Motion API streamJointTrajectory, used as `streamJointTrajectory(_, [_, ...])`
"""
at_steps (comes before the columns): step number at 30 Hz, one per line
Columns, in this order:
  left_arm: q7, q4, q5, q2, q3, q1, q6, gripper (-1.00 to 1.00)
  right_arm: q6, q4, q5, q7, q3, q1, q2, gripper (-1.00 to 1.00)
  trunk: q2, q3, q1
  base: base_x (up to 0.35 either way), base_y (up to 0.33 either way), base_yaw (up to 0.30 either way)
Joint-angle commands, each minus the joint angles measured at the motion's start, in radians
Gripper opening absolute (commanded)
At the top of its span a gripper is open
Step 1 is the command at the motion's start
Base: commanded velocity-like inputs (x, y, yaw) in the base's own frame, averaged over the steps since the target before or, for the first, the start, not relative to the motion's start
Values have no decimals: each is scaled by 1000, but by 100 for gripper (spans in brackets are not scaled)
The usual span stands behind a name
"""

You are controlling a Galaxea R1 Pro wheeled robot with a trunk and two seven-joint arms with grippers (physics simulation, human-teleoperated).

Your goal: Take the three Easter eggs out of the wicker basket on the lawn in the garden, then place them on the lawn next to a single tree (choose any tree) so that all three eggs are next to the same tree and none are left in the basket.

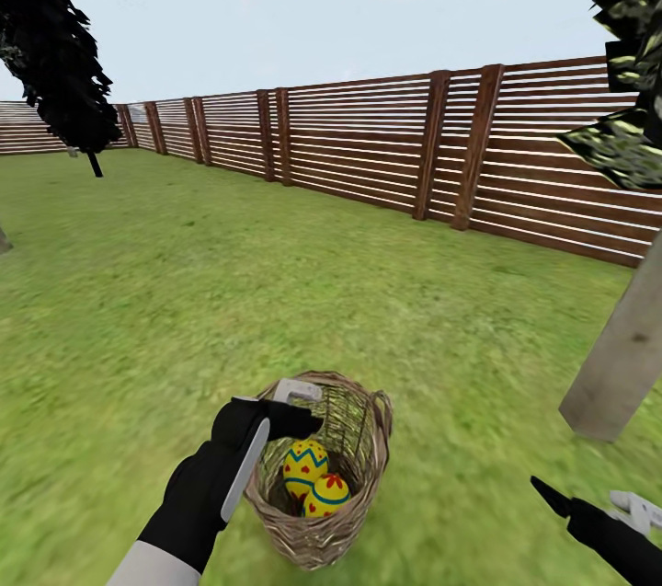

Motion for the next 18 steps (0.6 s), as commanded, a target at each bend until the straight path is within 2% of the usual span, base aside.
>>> streamJointTrajectory(1, [2,0,5,0,0,-1,8,100,7,-1,-5,1,-2,0,0,100,0,-1,0,12,18,0])
streamJointTrajectory(7, [8,0,1,0,0,-2,93,100,7,4,-5,-2,-1,0,0,100,0,-1,0,49,69,0])
streamJointTrajectory(15, [10,0,-2,0,0,-2,93,100,7,7,-5,-3,0,0,0,100,0,-1,0,19,12,0])
streamJointTrajectory(18, [9,1,-2,0,-1,-2,93,100,7,8,-5,-3,0,0,0,100,0,-1,0,177,2,0])
